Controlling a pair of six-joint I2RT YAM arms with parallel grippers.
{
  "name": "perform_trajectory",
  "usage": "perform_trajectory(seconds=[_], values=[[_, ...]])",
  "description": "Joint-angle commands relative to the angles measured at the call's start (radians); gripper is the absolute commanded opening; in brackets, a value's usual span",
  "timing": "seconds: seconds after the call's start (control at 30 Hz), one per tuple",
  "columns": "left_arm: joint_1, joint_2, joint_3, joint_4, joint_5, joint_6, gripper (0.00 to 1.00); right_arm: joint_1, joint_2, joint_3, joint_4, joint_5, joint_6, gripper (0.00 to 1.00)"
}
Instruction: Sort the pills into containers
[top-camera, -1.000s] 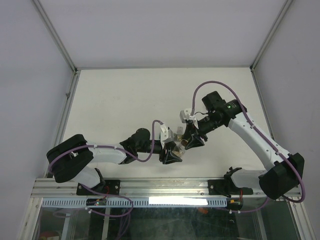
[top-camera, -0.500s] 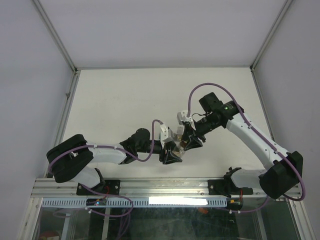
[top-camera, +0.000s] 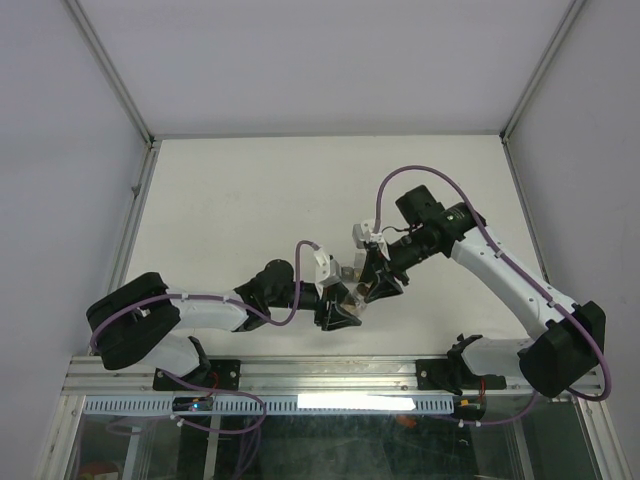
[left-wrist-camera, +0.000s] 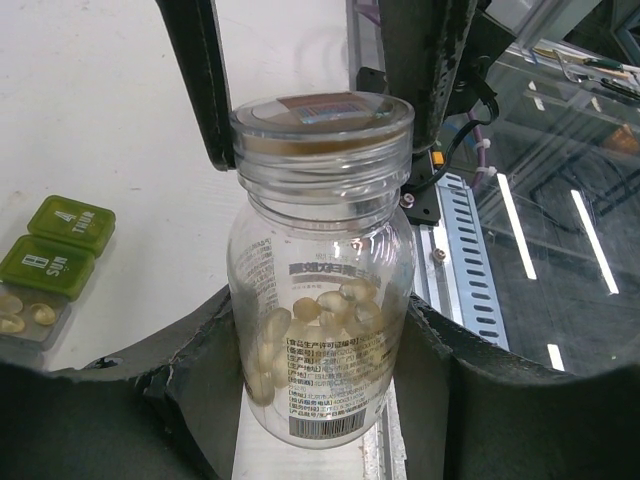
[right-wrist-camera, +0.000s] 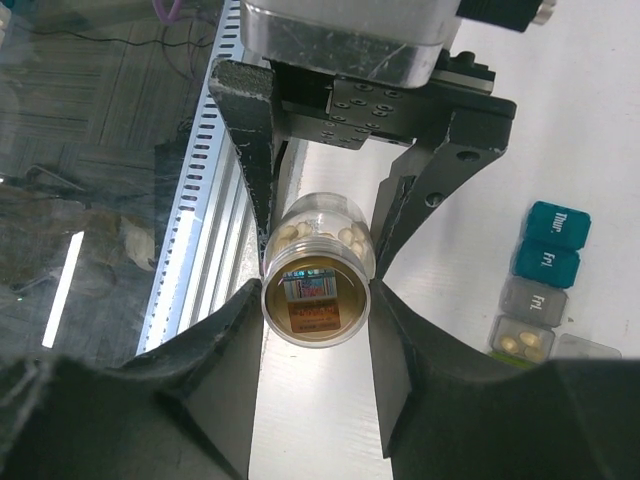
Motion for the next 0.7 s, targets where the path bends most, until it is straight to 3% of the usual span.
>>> perform_trajectory(seconds=[0.0, 0.37, 0.67], values=[[0.012, -0.065, 0.032, 0.105, -0.029, 0.004, 0.0, 0.0, 0.0, -0.006, 0.035, 0.068, 0.053, 0.29], [0.001, -0.072, 0.127, -0.082, -0.22, 0.051, 0.0, 0.009, 0.029, -0.012, 0.083, 0.154, 0.196, 0.29], [-0.001, -0.072, 0.15, -0.052, -0.341, 0.084, 0.0, 0.01, -0.004, -0.06, 0.275, 0.229, 0.56, 0.26]])
